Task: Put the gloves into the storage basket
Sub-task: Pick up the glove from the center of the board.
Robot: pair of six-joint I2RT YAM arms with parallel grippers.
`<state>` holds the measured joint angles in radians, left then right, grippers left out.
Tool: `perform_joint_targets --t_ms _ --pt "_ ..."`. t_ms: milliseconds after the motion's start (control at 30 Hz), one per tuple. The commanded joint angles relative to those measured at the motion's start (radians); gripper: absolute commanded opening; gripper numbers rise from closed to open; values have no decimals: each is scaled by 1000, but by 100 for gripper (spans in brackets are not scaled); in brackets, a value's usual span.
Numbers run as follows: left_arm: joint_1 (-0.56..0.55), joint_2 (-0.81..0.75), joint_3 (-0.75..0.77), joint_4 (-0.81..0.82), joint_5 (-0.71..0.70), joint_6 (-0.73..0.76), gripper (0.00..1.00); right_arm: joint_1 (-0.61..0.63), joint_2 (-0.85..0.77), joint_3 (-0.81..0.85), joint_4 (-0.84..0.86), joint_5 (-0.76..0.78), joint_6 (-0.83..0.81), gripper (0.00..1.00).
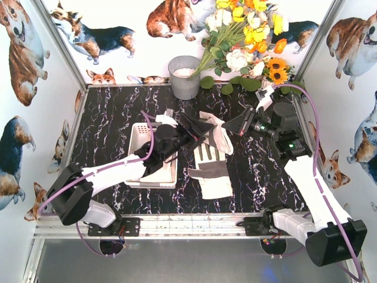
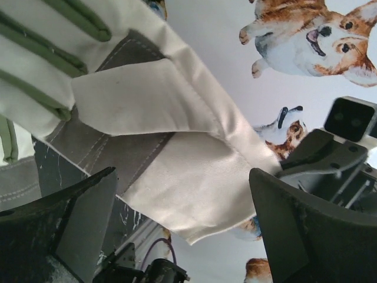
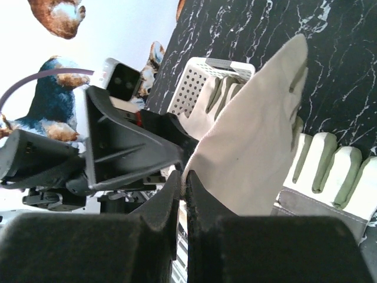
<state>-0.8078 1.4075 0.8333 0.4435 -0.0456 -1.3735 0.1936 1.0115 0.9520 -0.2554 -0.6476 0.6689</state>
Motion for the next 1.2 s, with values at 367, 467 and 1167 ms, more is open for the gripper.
perform_joint_targets --t_ms 367,467,1167 --pt "-44 102 -3 212 -117 -191 85 33 -17 53 120 -87 67 0" --pt "-44 126 -9 271 -122 -205 82 33 -15 48 122 -103 70 0" --pt "-43 62 -16 210 -197 -131 33 35 -11 3 66 -124 -69 0"
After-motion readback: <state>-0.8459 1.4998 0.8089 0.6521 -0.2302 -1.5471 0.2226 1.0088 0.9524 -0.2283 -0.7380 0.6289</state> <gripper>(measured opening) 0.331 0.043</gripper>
